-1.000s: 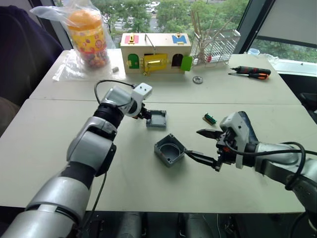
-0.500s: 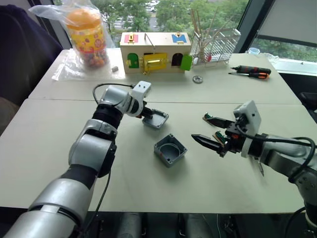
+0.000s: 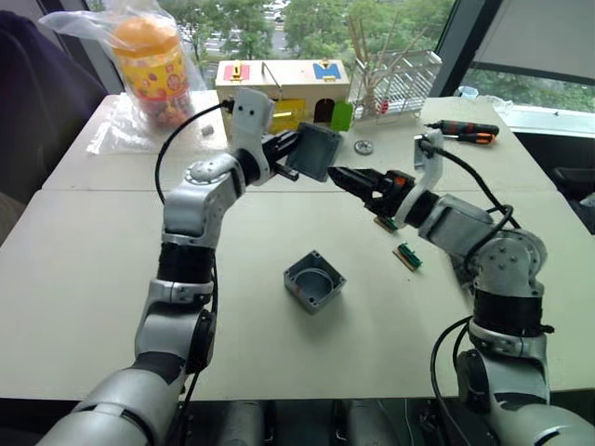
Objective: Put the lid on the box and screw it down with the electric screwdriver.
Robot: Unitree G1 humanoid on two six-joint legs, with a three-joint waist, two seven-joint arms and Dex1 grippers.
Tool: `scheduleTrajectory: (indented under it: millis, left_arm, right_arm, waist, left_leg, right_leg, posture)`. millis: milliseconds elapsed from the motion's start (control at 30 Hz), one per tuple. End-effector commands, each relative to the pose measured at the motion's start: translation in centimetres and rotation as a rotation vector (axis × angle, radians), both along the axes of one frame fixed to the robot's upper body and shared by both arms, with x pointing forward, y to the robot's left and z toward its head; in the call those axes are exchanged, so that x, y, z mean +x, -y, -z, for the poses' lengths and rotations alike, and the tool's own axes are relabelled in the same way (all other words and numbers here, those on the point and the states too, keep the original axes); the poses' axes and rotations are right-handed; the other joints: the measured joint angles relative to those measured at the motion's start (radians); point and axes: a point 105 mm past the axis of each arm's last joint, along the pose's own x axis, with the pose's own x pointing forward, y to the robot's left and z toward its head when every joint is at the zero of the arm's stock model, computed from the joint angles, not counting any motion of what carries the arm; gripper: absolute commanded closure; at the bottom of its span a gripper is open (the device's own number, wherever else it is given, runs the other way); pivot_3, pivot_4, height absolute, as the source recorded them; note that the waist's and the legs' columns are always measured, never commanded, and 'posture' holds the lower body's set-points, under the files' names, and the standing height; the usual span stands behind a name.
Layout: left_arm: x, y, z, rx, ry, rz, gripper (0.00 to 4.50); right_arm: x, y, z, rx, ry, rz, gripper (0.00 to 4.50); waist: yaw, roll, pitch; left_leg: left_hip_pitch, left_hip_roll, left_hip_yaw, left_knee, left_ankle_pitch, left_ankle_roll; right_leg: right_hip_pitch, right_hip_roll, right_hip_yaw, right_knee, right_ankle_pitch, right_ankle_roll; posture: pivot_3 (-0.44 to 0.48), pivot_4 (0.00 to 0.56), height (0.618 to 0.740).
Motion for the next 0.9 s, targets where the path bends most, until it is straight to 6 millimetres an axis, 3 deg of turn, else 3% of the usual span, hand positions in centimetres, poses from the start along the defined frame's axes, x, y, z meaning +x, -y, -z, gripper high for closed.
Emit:
scheduleTrajectory:
  millis: [33, 300, 400, 467, 667, 900]
  left_arm:
    - [-1.0, 0.4, -2.2, -0.006, 0.107, 0.014, 4.45]
    - [-1.4, 0.9, -1.9, -0.004, 0.107, 0.032, 4.45]
    - [-1.4, 0.9, -1.9, -0.009, 0.108, 0.035, 4.50]
    - [-1.5, 1.0, -2.1, -0.015, 0.108, 0.041, 4.50]
    - [-1.8, 1.3, -2.4, -0.039, 0.105, 0.065, 4.50]
    - [-2.0, 1.3, -2.1, -0.038, 0.096, 0.066, 4.50]
  right_arm:
    - [-0.2, 0.2, -1.9, 0.034, 0.052, -0.019, 0.00]
    - [-0.2, 0.3, -2.4, 0.046, 0.056, -0.016, 0.00]
    - [-0.2, 0.4, -2.5, 0.049, 0.061, -0.018, 0.72]
    - [-0.3, 0.2, -2.5, 0.052, 0.065, -0.026, 1.44]
    - [-0.3, -0.2, -2.5, 0.070, 0.063, -0.042, 4.34]
    - [-0.3, -0.5, -2.5, 0.081, 0.065, -0.048, 4.42]
  waist:
    - [0.000, 0.000, 0.000]
    - [-0.001, 0.000, 0.000]
    - [-0.001, 0.000, 0.000]
    - [-0.001, 0.000, 0.000]
    - [-0.001, 0.000, 0.000]
    - [-0.001, 0.000, 0.000]
  left_leg:
    - [0.000, 0.000, 0.000, 0.000, 0.000, 0.000]
    - [0.000, 0.000, 0.000, 0.000, 0.000, 0.000]
    - [0.000, 0.000, 0.000, 0.000, 0.000, 0.000]
    - [0.000, 0.000, 0.000, 0.000, 0.000, 0.000]
    - [0.000, 0.000, 0.000, 0.000, 0.000, 0.000]
    - [0.000, 0.000, 0.000, 0.000, 0.000, 0.000]
  right_leg:
    - [0.000, 0.000, 0.000, 0.000, 0.000, 0.000]
    - [0.000, 0.000, 0.000, 0.000, 0.000, 0.000]
    - [0.000, 0.000, 0.000, 0.000, 0.000, 0.000]
    - [0.000, 0.000, 0.000, 0.000, 0.000, 0.000]
    - [0.000, 0.000, 0.000, 0.000, 0.000, 0.000]
    - [0.000, 0.000, 0.000, 0.000, 0.000, 0.000]
  posture:
    - [0.000, 0.150, 0.711]
    - [0.000, 0.150, 0.711]
    - [0.000, 0.150, 0.711]
    - [0.000, 0.150, 0.711]
    - [0.000, 0.150, 0.711]
    - [0.000, 0.150, 0.711]
